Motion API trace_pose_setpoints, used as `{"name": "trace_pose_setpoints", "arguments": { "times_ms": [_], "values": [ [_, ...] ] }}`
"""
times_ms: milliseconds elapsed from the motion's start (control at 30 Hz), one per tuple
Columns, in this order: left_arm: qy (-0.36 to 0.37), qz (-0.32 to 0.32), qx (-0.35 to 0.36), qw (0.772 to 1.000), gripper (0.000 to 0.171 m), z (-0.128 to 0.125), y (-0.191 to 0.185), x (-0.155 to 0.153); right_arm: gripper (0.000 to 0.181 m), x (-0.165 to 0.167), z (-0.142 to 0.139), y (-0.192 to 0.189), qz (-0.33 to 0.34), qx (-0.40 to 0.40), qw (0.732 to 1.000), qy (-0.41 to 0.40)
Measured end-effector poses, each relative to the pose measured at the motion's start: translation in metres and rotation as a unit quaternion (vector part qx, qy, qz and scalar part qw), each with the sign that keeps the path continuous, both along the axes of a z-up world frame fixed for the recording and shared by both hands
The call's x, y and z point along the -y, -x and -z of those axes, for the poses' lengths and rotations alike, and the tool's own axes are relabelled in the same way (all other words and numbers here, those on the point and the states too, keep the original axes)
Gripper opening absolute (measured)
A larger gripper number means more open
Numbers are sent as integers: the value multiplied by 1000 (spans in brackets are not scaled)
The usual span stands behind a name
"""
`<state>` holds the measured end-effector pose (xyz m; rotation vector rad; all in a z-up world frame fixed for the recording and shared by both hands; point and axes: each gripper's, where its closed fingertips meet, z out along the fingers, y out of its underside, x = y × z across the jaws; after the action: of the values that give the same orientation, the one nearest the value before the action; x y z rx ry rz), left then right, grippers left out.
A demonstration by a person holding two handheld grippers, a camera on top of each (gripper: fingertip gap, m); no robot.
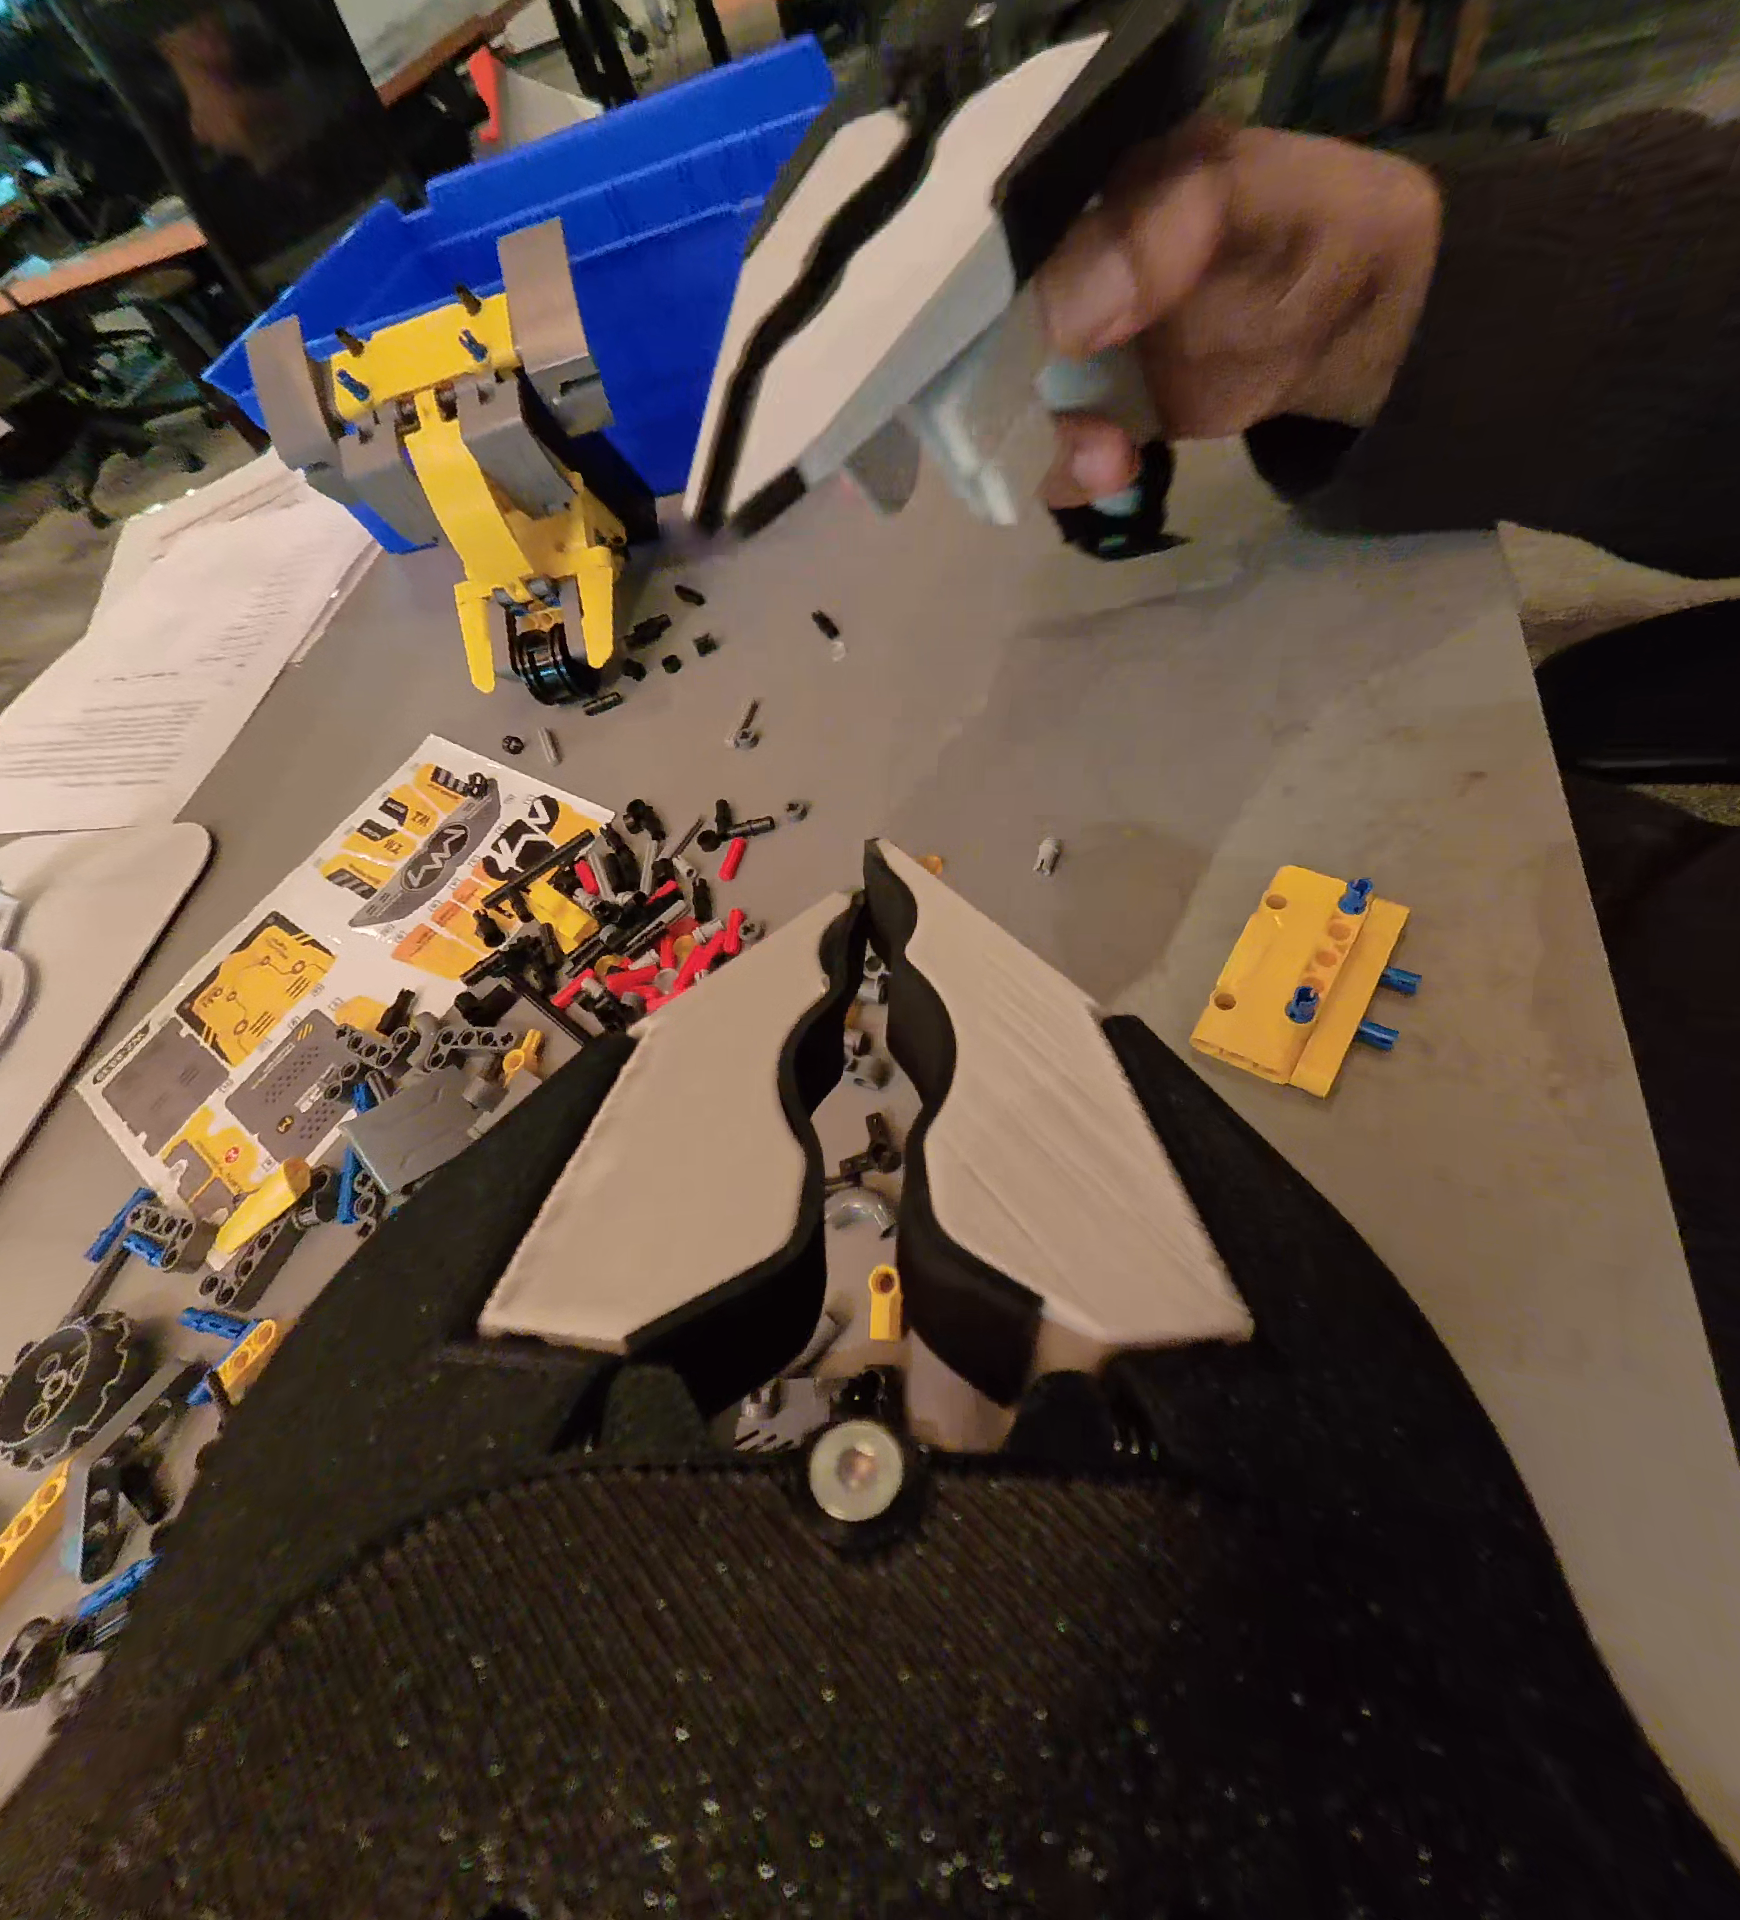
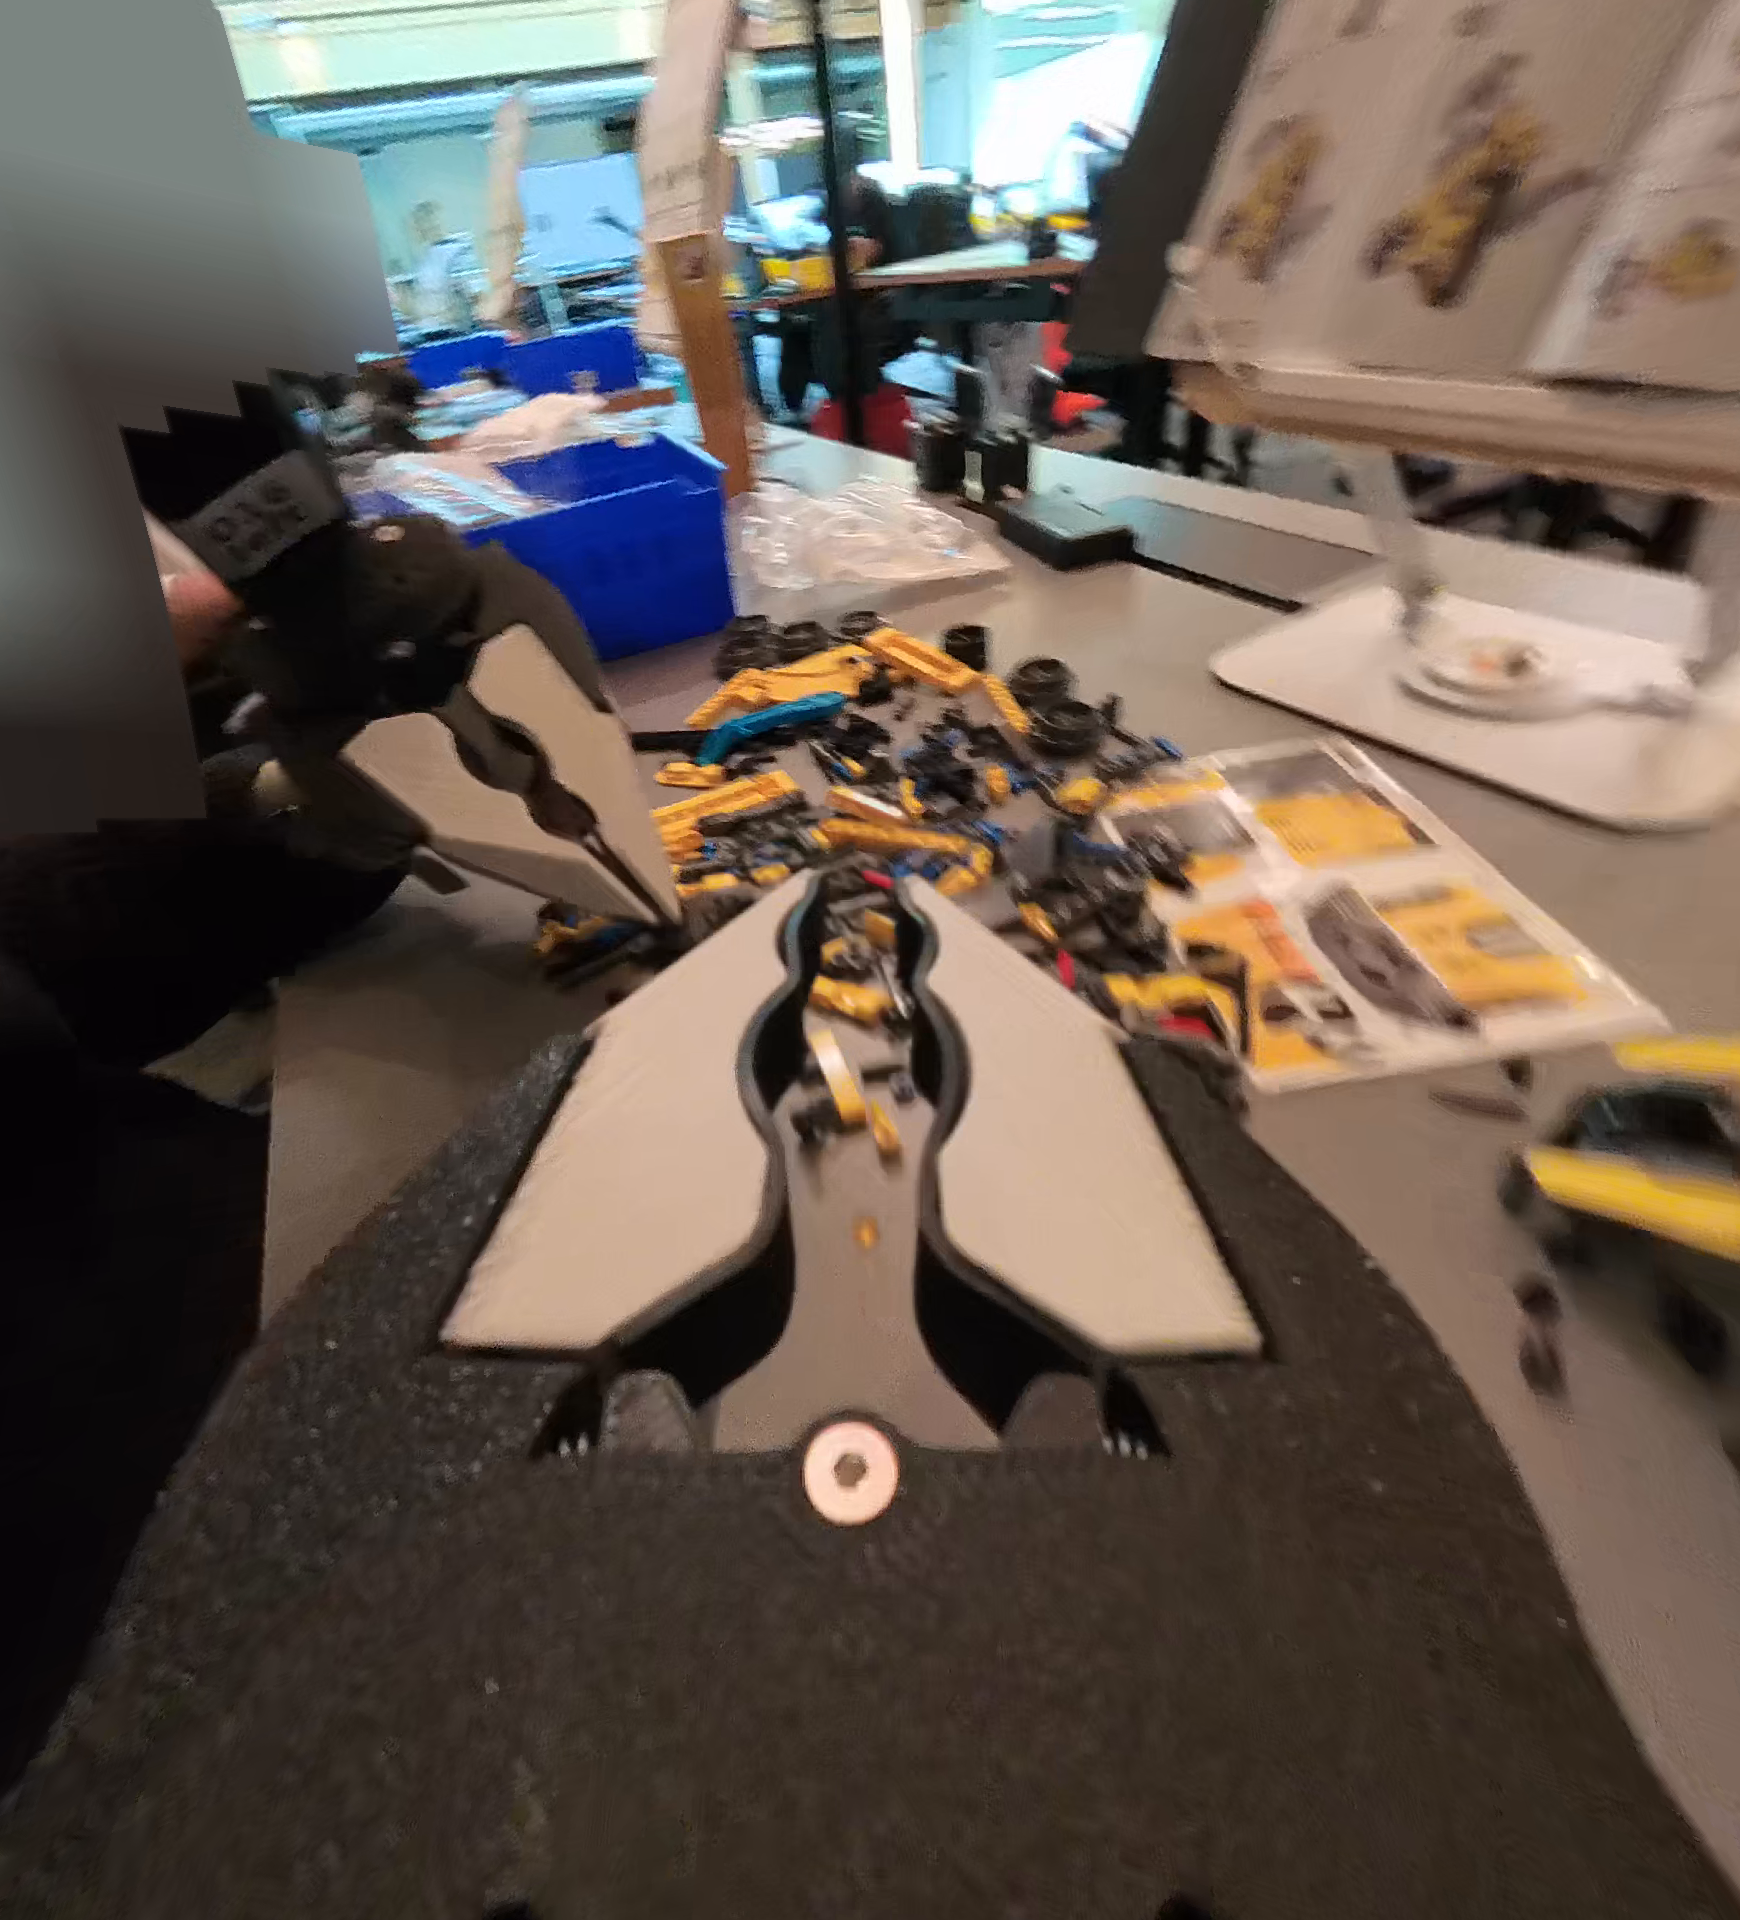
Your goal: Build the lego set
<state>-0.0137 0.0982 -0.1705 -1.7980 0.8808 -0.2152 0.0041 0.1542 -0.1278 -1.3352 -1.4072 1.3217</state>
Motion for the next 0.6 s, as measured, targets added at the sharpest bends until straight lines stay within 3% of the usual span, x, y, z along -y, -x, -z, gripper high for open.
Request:
{"name": "trace_pose_setpoints", "arguments": {
  "times_ms": [67, 133, 233, 333, 400, 600],
  "values": [
    [1, -8, 12, 1000, 0, -1, 0, 0, 30, -20, 14, -26, 58, 38, 997, 31],
    [9, -24, 26, 999, 0, 1, 2, -1, 44, -44, 47, -54, 124, 114, 985, 29],
    [21, -57, 62, 996, 0, 2, 9, -4, 45, -79, 88, -91, 214, 200, 955, -55],
    [53, -73, 100, 991, 26, 2, 9, -5, 48, -107, 93, -109, 270, 227, 930, -105],
    [57, -81, 111, 989, 28, 0, 6, -5, 55, -121, 96, -115, 295, 236, 921, -92],
    [42, -91, 113, 989, 39, -3, -5, -13, 99, -154, 124, -128, 335, 309, 890, -3]
  ]
}}
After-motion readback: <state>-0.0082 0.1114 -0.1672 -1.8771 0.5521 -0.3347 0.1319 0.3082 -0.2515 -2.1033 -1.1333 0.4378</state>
